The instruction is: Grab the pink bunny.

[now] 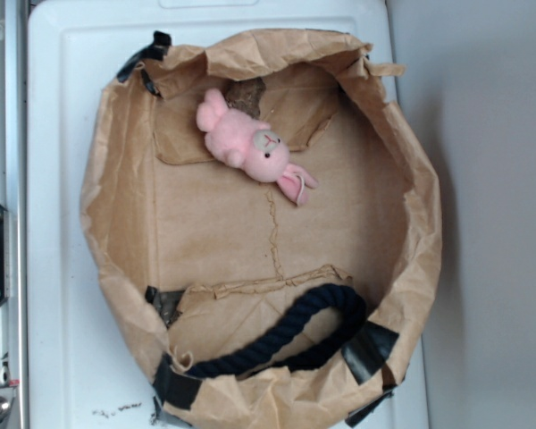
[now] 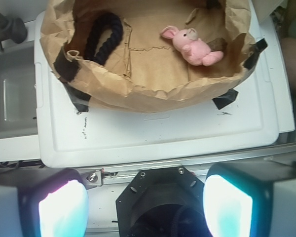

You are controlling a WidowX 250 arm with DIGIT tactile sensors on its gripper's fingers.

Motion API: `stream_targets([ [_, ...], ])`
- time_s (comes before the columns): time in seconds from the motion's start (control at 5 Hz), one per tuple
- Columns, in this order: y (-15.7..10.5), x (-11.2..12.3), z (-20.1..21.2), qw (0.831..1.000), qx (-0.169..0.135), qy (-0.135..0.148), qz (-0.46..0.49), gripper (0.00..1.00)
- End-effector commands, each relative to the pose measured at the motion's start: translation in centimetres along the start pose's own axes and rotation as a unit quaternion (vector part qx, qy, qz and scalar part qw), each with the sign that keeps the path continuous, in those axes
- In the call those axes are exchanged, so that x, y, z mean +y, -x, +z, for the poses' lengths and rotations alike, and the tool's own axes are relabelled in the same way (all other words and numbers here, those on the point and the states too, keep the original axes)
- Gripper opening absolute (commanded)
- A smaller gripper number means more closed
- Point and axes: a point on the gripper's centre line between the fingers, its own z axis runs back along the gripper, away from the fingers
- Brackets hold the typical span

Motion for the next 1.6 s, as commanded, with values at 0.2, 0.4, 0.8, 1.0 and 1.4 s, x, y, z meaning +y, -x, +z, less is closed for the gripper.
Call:
stream_targets([
  [0.2,-2.3,1.3,-1.1,0.999,-0.015,0.021,-0.019,1.0],
  [0.4,-4.0,1.7,-1.5,1.0,-0.011,0.024,-0.017,1.0],
  [0.8,-8.4,0.9,-2.8,0.999,0.003,0.023,-0.044,1.0],
  [1.0,-10.9,0.5,-3.9,0.993,-0.002,0.049,-0.109,1.0],
  [1.4,-12.9,0.7,-5.8,0.966,0.016,0.135,-0.221,1.0],
])
